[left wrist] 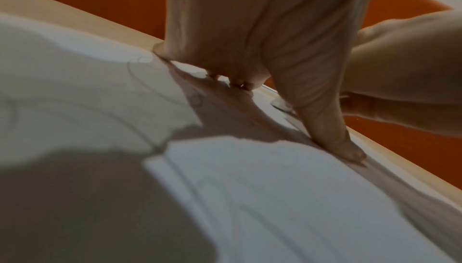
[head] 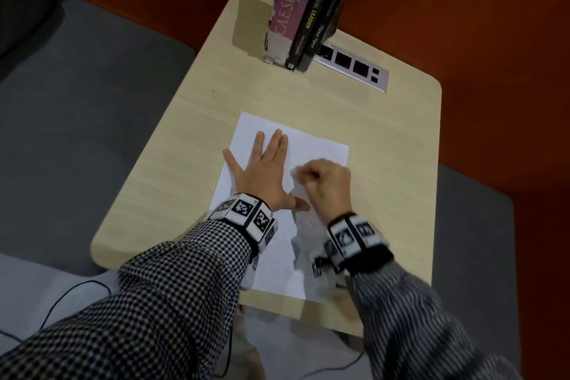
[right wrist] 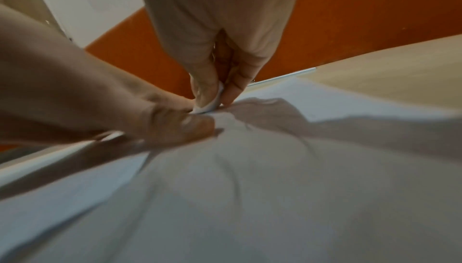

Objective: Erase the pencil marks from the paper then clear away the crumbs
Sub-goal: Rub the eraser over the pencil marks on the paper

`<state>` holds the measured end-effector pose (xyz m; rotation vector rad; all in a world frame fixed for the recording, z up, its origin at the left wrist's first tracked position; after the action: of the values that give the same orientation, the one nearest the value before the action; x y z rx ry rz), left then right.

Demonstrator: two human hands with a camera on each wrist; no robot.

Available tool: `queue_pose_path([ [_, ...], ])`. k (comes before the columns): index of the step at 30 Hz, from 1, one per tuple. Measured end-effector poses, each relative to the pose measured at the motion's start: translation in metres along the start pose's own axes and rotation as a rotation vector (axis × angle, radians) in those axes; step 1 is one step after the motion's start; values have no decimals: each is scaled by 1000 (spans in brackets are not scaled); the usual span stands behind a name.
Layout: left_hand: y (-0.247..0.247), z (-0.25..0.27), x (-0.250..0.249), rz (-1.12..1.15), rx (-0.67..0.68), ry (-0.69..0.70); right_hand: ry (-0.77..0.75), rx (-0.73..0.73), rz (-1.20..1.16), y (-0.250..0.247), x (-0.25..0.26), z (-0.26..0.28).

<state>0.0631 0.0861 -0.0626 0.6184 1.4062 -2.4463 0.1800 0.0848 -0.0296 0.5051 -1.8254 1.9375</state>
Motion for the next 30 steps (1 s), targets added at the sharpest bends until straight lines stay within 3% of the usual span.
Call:
queue_pose_path([
  [4,0,0,1,14,0,-4,-20,-57,-25,-1,10,-47],
  [9,1,-2,1,1,6,-9,-22,39,13,-1,-5,26],
  [15,1,-1,1,19,11,-8,-42,-12,-7,0,11,-31],
  [20,1,-2,1,2,4,-10,-36,35,47,0,-3,26],
  [26,0,-4,0,34,7,-14,-54,-2,3,1,14,-24],
  [30,1,-5,2,13,-1,-14,25,15,8,-1,-9,8],
])
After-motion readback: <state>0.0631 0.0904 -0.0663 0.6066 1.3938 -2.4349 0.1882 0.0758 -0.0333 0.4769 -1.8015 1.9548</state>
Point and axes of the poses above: each hand's wrist, its own z-axis away from the middle knuckle, its own y-axis out of the palm, x = y × z, the point moved 5 cm from there along -z, towards the middle knuckle, and after that the axes turned 7 degrees about z, right-handed, at the moved point
